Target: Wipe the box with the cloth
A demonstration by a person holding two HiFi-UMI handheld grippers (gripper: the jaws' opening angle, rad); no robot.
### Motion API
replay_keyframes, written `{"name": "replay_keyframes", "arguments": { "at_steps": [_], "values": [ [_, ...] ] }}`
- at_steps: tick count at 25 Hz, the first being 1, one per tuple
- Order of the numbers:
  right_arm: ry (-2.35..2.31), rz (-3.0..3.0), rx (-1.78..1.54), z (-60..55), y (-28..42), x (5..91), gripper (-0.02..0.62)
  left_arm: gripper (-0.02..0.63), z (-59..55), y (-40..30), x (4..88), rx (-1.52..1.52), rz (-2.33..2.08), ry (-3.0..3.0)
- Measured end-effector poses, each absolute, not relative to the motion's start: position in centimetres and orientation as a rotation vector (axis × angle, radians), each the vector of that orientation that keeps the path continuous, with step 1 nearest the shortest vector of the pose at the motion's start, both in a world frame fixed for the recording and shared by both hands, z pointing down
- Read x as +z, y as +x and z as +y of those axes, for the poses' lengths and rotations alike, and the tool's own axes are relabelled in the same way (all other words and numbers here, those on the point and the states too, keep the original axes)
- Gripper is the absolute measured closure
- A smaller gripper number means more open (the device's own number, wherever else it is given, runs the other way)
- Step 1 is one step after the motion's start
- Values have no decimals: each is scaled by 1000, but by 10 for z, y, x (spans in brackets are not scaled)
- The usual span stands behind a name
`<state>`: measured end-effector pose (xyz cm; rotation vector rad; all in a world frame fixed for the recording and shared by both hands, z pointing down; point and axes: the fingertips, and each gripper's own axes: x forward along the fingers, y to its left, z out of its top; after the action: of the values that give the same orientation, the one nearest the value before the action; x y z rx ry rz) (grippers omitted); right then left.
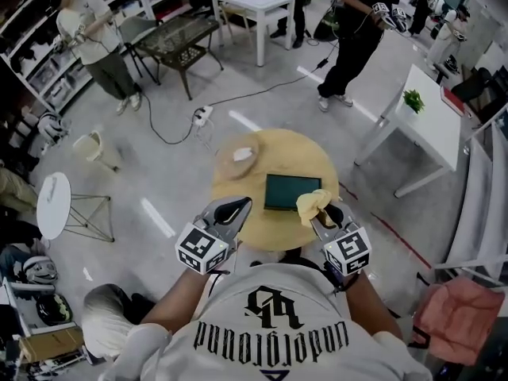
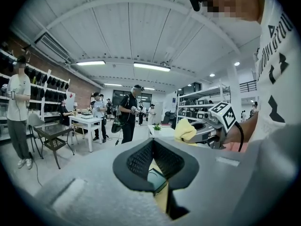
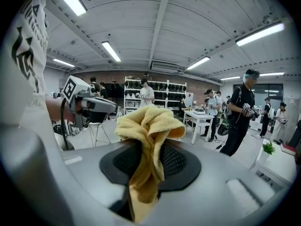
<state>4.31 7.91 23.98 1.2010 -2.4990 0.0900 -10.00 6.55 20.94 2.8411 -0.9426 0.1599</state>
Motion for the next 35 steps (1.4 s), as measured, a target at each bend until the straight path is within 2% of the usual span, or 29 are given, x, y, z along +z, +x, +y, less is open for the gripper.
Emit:
{"name": "replay_keyframes", "arguments": {
  "at_steps": [11,27,35],
  "values": [
    [1175,-2533,86,100,71,231,485,600,89,-82,207,154,-985,2815],
    [1088,-2598,112,193,177,230,485,600,189,22,204,136,-1103,2729],
    [1052,-2598,160,236,218,257,485,600,247,38,224,164,-1209,2654]
  ]
}}
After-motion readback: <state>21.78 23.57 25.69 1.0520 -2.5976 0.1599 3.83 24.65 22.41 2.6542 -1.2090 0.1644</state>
